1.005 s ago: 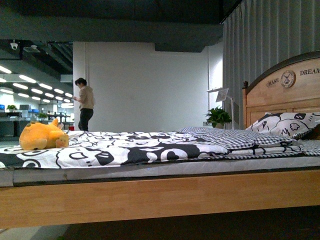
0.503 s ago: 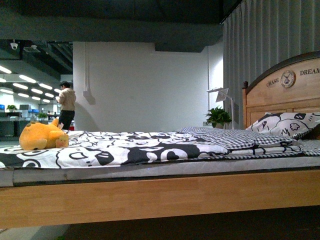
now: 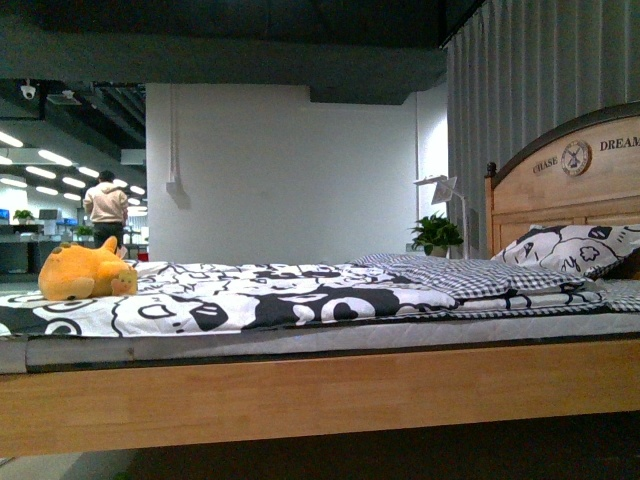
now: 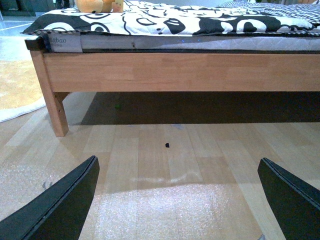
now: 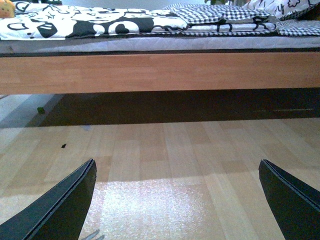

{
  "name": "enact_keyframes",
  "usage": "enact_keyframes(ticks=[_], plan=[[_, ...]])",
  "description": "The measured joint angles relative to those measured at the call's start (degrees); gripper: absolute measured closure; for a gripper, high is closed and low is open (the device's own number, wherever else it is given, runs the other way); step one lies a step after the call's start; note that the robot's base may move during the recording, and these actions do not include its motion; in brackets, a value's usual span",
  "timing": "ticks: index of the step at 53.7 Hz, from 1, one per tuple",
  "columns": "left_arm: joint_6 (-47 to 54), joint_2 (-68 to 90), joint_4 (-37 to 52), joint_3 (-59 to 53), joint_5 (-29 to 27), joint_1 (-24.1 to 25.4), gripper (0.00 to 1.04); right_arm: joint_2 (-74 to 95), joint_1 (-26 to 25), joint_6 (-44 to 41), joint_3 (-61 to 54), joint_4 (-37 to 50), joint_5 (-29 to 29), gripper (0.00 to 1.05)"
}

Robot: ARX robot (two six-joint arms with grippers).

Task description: Put away toys

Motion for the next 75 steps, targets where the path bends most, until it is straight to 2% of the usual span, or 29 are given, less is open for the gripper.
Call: enact_keyframes(ticks=[75], plan=[[0.0, 0.0, 0.0, 0.0, 0.0, 0.0, 0.06, 0.0, 0.0, 0.0, 0.0, 0.0, 0.0, 0.07]])
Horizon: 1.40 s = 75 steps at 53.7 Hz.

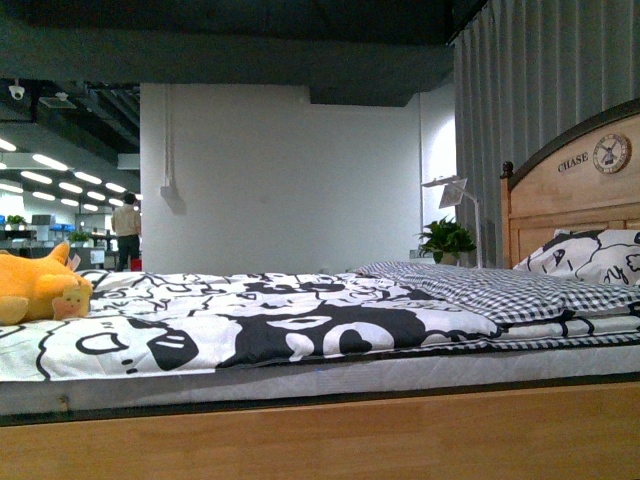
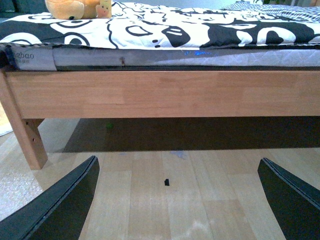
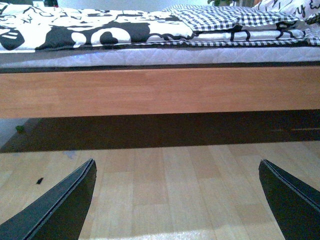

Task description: Put away toys

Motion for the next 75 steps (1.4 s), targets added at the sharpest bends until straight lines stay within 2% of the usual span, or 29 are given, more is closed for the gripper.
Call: enact_keyframes(ticks=[75], plan=[[0.0, 0.0, 0.0, 0.0, 0.1, 0.0, 0.06, 0.1, 0.0, 0.0, 0.0, 0.0, 0.0, 0.07]])
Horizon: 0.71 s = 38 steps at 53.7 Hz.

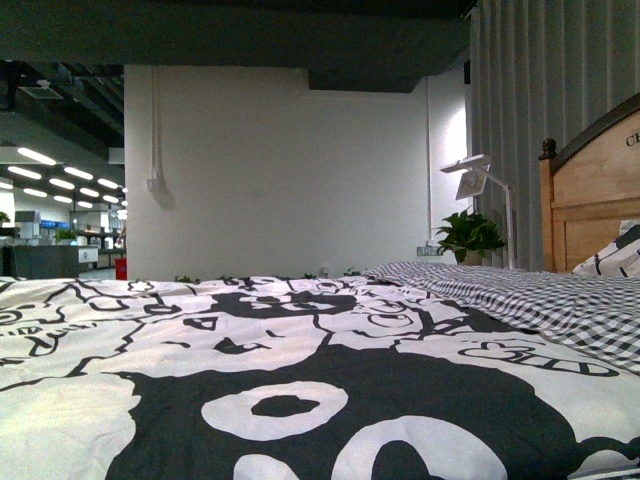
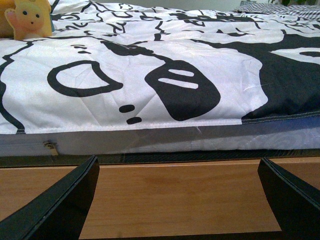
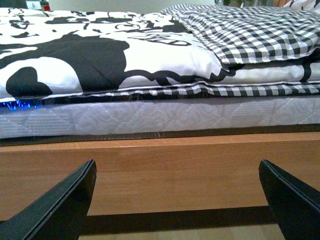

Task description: Put away toys

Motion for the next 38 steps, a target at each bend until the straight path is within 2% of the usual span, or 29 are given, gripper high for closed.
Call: enact_keyframes(ticks=[38], plan=[[0.0, 0.0, -0.1, 0.0, 0.0, 0.0, 0.06, 0.0, 0.0, 0.0, 0.0, 0.0, 0.0, 0.07]])
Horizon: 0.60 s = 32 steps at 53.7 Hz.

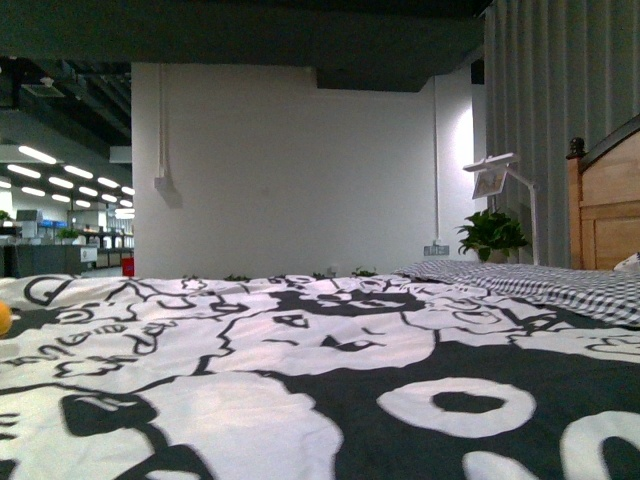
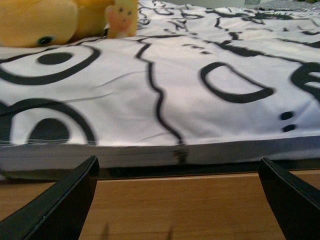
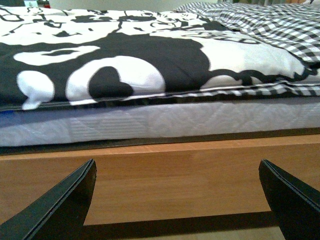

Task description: Put away toys

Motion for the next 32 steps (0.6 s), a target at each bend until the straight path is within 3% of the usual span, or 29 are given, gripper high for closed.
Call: enact_keyframes(ticks=[32], plan=[[0.0, -0.1, 0.1, 0.0, 0.1, 0.0, 0.06, 0.0, 0.0, 0.0, 0.0, 0.0, 0.0, 0.07]])
